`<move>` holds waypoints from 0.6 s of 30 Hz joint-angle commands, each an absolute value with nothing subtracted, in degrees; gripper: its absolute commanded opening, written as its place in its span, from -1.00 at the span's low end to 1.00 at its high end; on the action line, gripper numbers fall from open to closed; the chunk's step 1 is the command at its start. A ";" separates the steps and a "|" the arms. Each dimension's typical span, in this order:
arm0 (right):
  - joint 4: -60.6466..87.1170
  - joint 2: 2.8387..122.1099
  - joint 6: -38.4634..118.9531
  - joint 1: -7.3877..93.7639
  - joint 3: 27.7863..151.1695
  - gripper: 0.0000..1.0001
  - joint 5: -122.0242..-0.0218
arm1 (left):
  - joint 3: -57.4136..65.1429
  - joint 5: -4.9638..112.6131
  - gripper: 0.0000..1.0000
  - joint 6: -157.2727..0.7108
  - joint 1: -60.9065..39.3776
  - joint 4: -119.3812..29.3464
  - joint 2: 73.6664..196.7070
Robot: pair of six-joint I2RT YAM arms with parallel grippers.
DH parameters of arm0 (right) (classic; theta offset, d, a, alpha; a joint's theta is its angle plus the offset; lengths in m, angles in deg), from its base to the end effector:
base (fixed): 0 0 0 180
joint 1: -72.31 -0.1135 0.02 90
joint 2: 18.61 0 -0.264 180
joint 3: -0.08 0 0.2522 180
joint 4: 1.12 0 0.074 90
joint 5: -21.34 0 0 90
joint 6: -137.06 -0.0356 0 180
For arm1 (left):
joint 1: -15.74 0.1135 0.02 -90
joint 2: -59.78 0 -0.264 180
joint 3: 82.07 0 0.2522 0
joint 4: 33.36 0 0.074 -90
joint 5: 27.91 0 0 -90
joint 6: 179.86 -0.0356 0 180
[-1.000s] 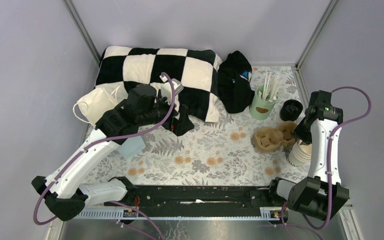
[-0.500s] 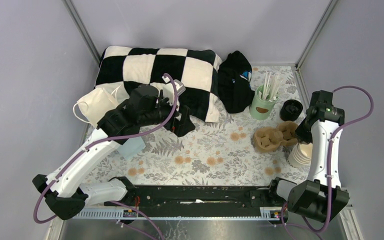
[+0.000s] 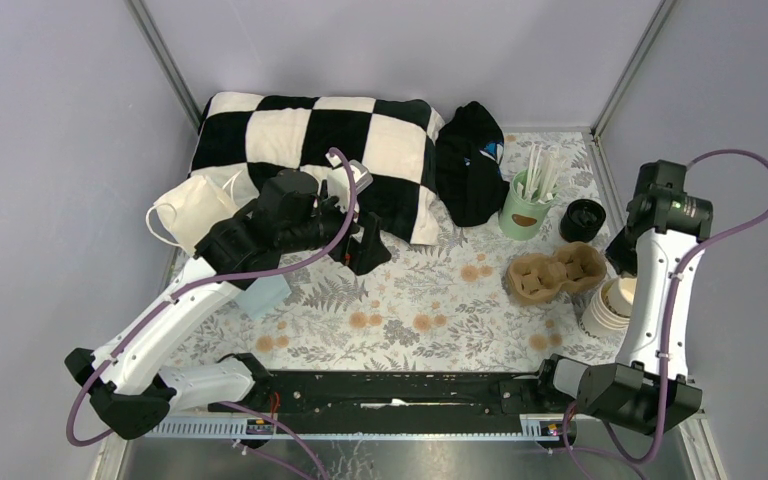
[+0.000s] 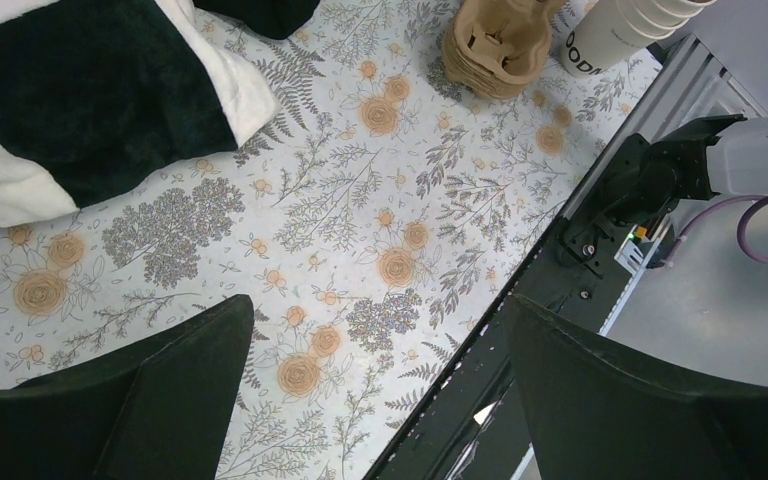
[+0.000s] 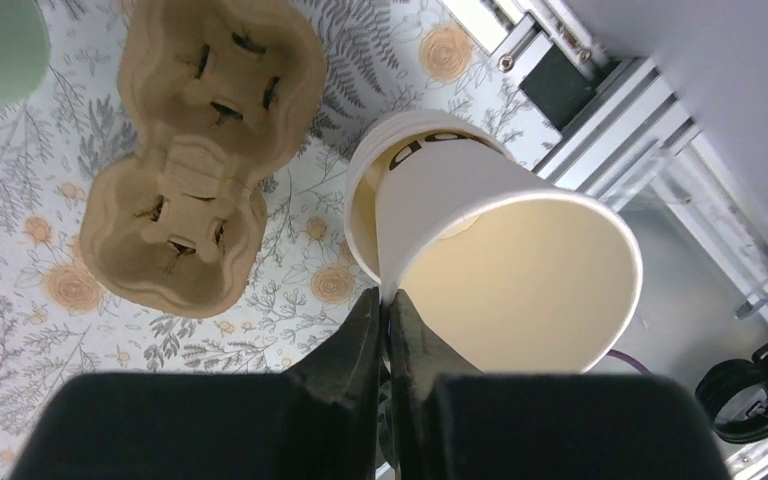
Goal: Pack the takeout coffee
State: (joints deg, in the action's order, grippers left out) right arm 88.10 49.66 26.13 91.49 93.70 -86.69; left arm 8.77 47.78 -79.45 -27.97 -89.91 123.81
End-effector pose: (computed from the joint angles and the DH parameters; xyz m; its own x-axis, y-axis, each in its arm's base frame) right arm 0.1831 -0.0753 0.3699 -0.6344 0.5803 -0.5106 0.7150 0.6917 -0.1022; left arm 0.1556 -0.1609 0.4108 -0.5017 0.2374 -0.8318 0.7463 0.6050 -0.2775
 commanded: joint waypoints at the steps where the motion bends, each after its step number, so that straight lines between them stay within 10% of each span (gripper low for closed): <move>1: 95.68 50.71 24.44 91.74 103.27 -1.00 -90.57 | 10.14 48.11 0.97 -80.37 -28.30 -87.60 123.83; 12: 92.74 49.48 31.42 91.65 116.07 -1.00 -73.58 | 12.40 48.30 0.97 -79.32 -28.31 -88.09 124.99; 18: 74.99 46.90 27.48 67.20 104.49 -1.00 -60.29 | 15.43 54.11 0.98 -75.73 -28.15 -88.05 124.68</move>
State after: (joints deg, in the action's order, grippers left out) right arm 87.14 48.11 29.61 81.88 111.77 -70.36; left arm 11.07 49.73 -78.42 -28.14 -90.43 125.23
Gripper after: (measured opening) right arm 0.086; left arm 0.988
